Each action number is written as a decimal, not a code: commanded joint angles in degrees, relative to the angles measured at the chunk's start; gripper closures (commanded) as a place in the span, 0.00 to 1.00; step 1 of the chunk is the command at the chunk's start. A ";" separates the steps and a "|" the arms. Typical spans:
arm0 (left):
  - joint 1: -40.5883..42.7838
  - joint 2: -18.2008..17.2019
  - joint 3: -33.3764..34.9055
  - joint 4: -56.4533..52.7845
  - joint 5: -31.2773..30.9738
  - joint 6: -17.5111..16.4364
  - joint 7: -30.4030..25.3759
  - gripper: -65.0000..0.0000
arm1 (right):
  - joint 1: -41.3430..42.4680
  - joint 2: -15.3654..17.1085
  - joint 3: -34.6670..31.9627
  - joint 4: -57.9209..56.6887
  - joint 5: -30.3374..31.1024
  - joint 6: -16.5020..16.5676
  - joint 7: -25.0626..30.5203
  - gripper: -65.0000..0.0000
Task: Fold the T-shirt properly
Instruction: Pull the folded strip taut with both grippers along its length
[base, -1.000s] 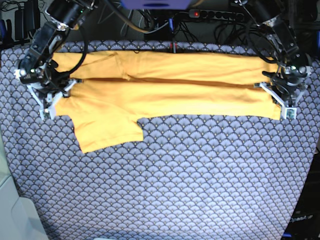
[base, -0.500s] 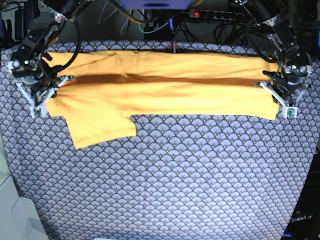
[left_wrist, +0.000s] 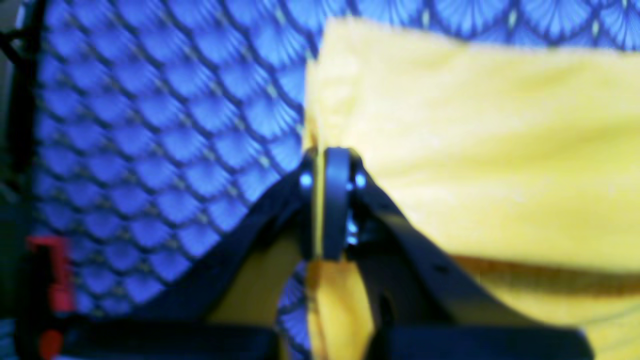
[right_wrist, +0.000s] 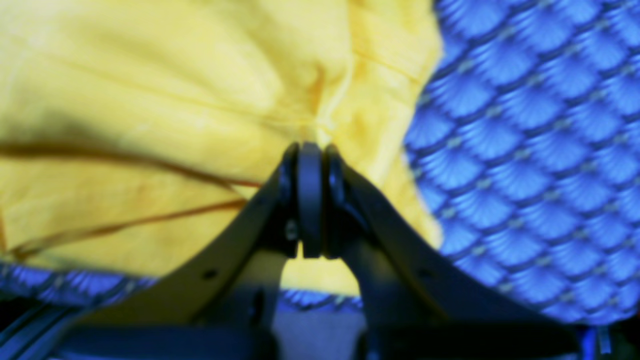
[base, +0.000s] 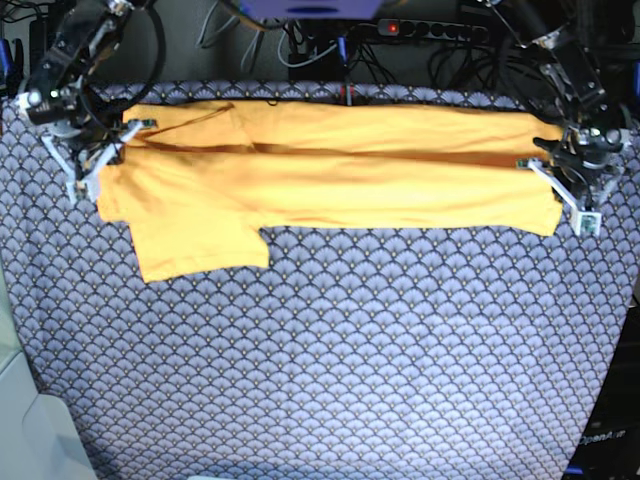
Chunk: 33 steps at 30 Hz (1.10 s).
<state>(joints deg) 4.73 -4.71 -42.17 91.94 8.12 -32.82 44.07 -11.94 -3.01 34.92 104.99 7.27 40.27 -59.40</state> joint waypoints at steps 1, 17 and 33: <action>-0.56 -0.78 -0.16 1.29 0.01 0.33 -0.87 1.00 | 0.12 0.59 0.03 1.78 0.78 -0.27 0.54 1.00; 0.94 -0.87 -0.16 1.20 0.10 0.33 -0.78 1.00 | -5.33 0.32 0.03 3.71 1.13 -0.27 0.63 1.00; 1.91 -3.86 -0.16 0.41 -0.16 0.33 2.12 1.00 | -5.42 1.47 -0.06 3.45 1.13 -0.27 0.63 1.00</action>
<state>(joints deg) 7.11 -7.66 -42.13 91.46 7.31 -33.21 46.72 -17.50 -2.07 34.68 107.59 8.40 40.27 -59.18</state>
